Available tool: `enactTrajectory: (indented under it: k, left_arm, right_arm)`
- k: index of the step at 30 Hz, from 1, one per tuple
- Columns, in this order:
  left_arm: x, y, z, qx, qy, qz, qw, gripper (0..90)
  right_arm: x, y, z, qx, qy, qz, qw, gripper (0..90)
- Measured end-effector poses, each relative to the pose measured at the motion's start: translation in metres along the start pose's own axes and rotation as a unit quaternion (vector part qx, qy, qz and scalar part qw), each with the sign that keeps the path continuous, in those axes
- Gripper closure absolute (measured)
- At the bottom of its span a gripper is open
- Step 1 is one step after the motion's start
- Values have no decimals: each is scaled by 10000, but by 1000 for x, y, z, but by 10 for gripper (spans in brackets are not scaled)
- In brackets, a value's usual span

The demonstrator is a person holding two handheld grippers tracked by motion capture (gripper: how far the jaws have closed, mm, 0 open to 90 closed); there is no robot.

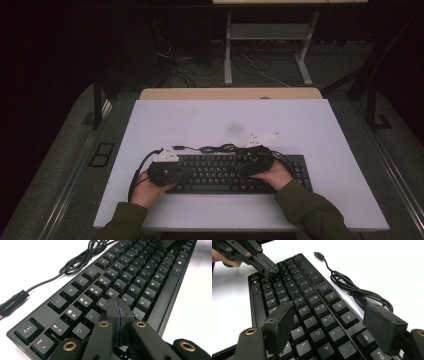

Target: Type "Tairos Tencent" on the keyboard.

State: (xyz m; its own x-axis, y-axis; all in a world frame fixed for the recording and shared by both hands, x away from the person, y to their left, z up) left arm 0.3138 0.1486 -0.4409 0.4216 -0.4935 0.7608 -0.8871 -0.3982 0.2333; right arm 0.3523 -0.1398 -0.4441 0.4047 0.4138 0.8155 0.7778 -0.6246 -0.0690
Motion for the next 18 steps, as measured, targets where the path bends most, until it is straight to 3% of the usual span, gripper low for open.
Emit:
enactTrajectory:
  k: [18]
  left_arm:
    - [7, 10, 0, -200, 35, 58, 9998, 889]
  right_arm:
    - [0, 1, 0, -27, 19, 76, 10000, 200]
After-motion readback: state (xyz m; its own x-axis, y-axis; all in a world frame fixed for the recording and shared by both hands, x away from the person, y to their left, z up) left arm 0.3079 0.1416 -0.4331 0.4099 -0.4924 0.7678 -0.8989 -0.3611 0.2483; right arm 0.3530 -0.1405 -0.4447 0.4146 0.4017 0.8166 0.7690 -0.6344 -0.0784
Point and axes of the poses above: each handheld gripper's, and its own axes: z roughly forward along the jaws, x roughly out of its top, y roughly to its right, the point moved 2 cm from there along z, roughly forward along the jaws, and after that the axes turned 11 degrees about -x, right-handed, at the moved point
